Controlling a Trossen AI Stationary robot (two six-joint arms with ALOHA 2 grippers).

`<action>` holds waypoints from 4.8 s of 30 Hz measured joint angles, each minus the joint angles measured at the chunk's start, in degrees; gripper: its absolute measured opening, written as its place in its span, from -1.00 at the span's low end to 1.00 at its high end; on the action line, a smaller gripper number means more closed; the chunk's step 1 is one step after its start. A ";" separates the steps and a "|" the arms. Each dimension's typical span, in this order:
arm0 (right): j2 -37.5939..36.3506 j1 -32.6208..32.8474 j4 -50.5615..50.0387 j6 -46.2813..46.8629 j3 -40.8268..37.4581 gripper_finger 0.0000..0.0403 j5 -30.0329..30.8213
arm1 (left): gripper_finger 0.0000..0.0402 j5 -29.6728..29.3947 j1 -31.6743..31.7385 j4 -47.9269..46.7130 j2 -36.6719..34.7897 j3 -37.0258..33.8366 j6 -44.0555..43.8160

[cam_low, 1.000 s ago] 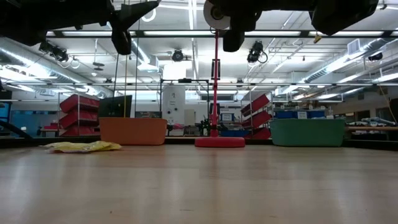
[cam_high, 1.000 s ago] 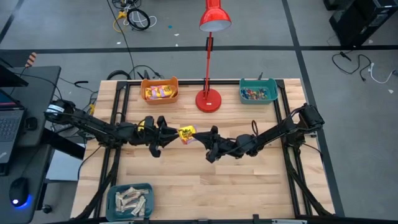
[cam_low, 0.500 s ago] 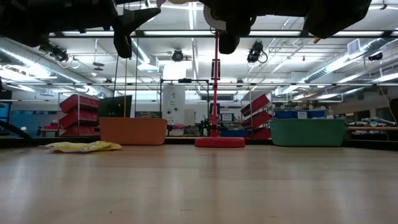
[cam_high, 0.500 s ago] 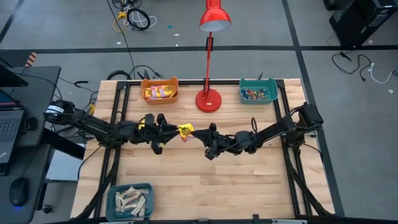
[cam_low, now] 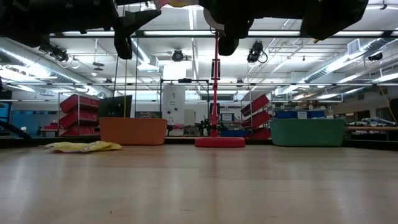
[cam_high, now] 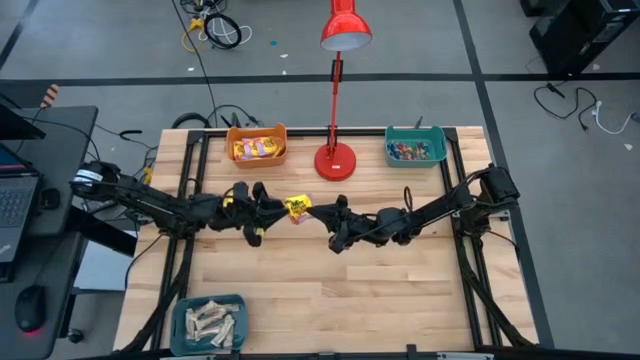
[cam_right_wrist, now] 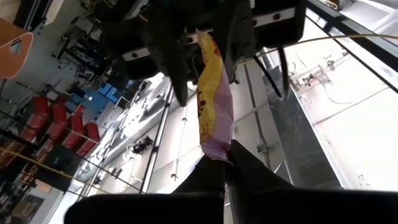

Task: Sort candy
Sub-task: Put the yellow candy into the orange bin

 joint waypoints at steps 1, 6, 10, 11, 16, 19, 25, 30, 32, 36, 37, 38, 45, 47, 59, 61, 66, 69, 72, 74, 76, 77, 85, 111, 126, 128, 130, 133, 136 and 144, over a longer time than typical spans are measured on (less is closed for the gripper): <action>0.00 -0.05 0.00 0.00 0.00 -1.00 0.00 | -0.33 -0.07 0.14 0.02 0.00 0.00 0.00; 0.00 -0.76 0.00 0.17 0.02 -1.00 -0.66 | -0.34 0.14 0.37 -0.30 0.00 0.78 0.45; 0.00 -1.27 0.02 0.72 0.02 -1.00 -2.14 | -0.34 -0.15 0.37 -0.69 0.00 2.03 1.37; 0.00 -1.38 0.02 0.71 0.02 -1.00 -2.14 | -0.34 -0.06 0.37 -0.68 0.00 2.26 1.55; 0.00 -1.78 0.13 0.91 0.02 -1.00 -1.88 | -0.34 0.07 0.37 -1.63 0.00 2.71 2.38; 0.00 -1.83 0.13 0.91 0.02 -1.00 -1.80 | -0.34 -1.16 0.37 -3.31 0.00 2.71 2.40; 0.00 -1.83 0.55 0.91 0.02 -1.00 -1.65 | -0.35 -2.88 0.41 -4.07 0.02 2.71 2.86; 0.00 -1.83 0.55 0.91 0.02 -1.00 -1.57 | -0.57 -2.75 0.37 -4.40 0.02 2.71 3.49; 0.02 -1.83 0.55 0.91 0.02 -1.00 -1.46 | -0.74 -2.69 0.37 -4.42 0.02 2.71 4.38; 0.04 -1.85 0.50 4.55 0.02 -0.99 -1.42 | -0.96 -2.64 0.37 -4.44 0.02 2.71 4.35; 0.04 -1.85 0.51 5.88 0.02 -0.98 -1.42 | -0.96 -2.64 0.37 -4.44 0.02 2.71 4.54; 0.04 -1.85 0.59 7.05 0.02 -0.97 -1.42 | -0.96 -2.62 0.35 -4.44 0.02 2.71 4.68; 0.09 -1.61 4.79 9.33 0.02 -0.87 4.92 | -0.99 -2.13 0.33 -1.95 -0.01 2.71 7.17; 0.09 -1.44 6.10 9.33 0.02 -0.85 7.45 | -0.99 -1.94 0.33 -1.68 -0.29 2.71 7.48; -0.17 -0.90 19.85 10.82 0.02 -0.92 25.19 | -1.00 -4.94 0.99 -15.07 -11.85 4.33 11.22; -0.39 -0.91 19.82 14.19 0.02 -0.94 27.16 | -1.00 -7.07 1.72 -25.62 -14.74 7.55 12.21; -0.42 -0.89 19.76 21.35 0.02 -1.00 29.09 | -1.00 -8.34 5.45 -55.61 -17.04 20.65 13.77; -0.42 -0.91 19.72 25.15 0.02 -0.99 29.22 | -1.00 -8.20 8.50 -69.17 -16.82 28.37 16.17; -0.42 -0.91 19.71 29.58 0.02 -1.00 29.42 | -1.00 -7.83 13.24 -79.32 -16.56 33.68 17.59; -0.42 -0.95 19.69 33.34 0.02 -1.00 30.17 | -1.00 -6.57 17.52 -83.59 -16.57 35.42 17.55; -0.42 -1.09 19.71 36.56 0.02 -1.00 31.89 | -1.00 -3.30 22.82 -87.19 -16.68 35.95 17.44; -0.42 -1.20 19.71 37.98 0.02 -1.00 33.20 | -1.00 -0.80 25.63 -88.96 -16.65 35.95 17.23; -0.42 -2.10 19.69 48.59 0.00 -1.00 43.95 | -1.00 17.27 48.50 -94.44 -11.21 35.95 18.90; -0.42 -2.42 19.67 56.45 0.00 -1.00 42.49 | -1.00 41.51 74.18 -90.47 15.48 35.91 20.93; -0.42 -2.42 19.63 57.93 0.00 -1.00 42.51 | -0.88 34.81 74.18 -95.47 15.80 35.91 20.75; -0.42 -2.42 19.63 57.91 0.00 -1.00 42.49 | -0.85 32.26 74.19 -95.93 15.80 35.91 20.86; -0.43 -2.42 19.63 57.87 0.00 -1.00 42.55 | -0.82 29.42 74.20 -96.54 15.80 35.91 21.19; -0.42 -2.42 19.62 57.82 0.00 -1.00 42.99 | -0.78 23.72 74.20 -97.78 15.80 35.91 23.78; -0.44 -2.42 19.61 57.78 0.00 -1.00 43.41 | -0.76 19.63 74.20 -99.17 15.80 35.91 25.66; -0.44 -2.51 19.60 61.32 -0.02 -1.00 42.98 | -0.76 19.18 74.20 -101.14 13.77 35.89 31.08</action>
